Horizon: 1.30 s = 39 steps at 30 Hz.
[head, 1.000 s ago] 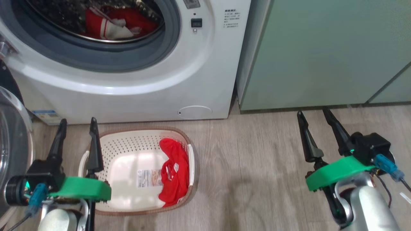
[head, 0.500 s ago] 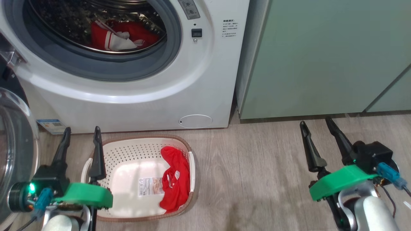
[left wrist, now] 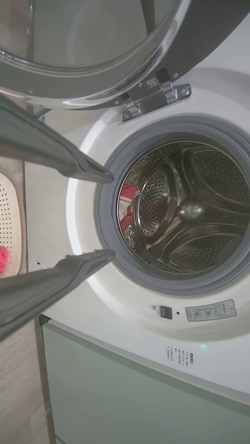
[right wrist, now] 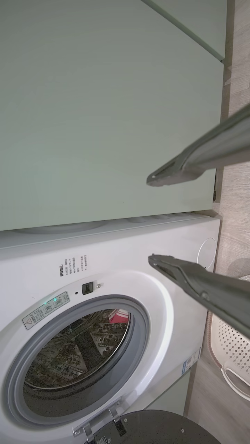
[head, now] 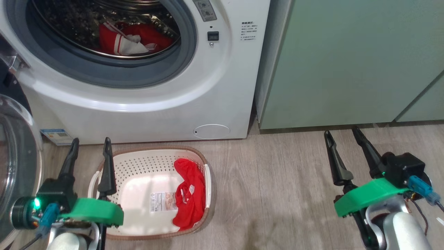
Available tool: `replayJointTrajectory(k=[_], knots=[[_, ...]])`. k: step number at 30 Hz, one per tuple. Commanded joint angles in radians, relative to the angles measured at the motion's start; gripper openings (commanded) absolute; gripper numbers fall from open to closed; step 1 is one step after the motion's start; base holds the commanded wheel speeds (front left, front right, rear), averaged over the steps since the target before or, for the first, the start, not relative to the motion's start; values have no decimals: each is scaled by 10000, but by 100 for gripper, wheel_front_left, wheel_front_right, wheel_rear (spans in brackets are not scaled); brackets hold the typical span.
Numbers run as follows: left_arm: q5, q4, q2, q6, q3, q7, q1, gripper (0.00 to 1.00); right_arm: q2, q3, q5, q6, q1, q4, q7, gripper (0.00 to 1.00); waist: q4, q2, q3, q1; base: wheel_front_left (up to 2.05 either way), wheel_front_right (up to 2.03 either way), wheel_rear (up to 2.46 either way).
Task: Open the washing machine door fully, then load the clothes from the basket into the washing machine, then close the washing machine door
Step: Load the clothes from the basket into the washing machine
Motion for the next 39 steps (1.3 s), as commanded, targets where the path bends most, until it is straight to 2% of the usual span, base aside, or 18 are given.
replayJointTrajectory(k=[1, 14, 21, 28, 39], knots=[[-68, -265, 222, 58, 359, -4, -430, 100, 17, 250, 56, 0, -169, -361, -13, 100, -4, -1, 21, 1, 0, 0, 0], [-103, -138, 211, 82, 258, -18, -591, 100, 17, 315, 58, 0, -263, -306, -28, 100, 28, -1, 86, 1, 0, 0, 0], [-274, -55, 189, -164, 17, 313, -1117, 100, 17, 329, 39, 0, -439, -521, -12, 100, -2, -1, 625, 1, 0, 0, 0], [-794, 1242, -92, -917, -498, 1033, -2690, 100, 17, 348, -5, 0, -963, -1075, -50, 100, -173, -1, 2257, 1, 0, 0, 0], [-1840, 5840, -680, -2597, -1033, 1767, -5550, 100, 17, 700, 187, 0, -1986, -1526, -502, 100, -984, -1, 5181, 1, 0, 0, 0]])
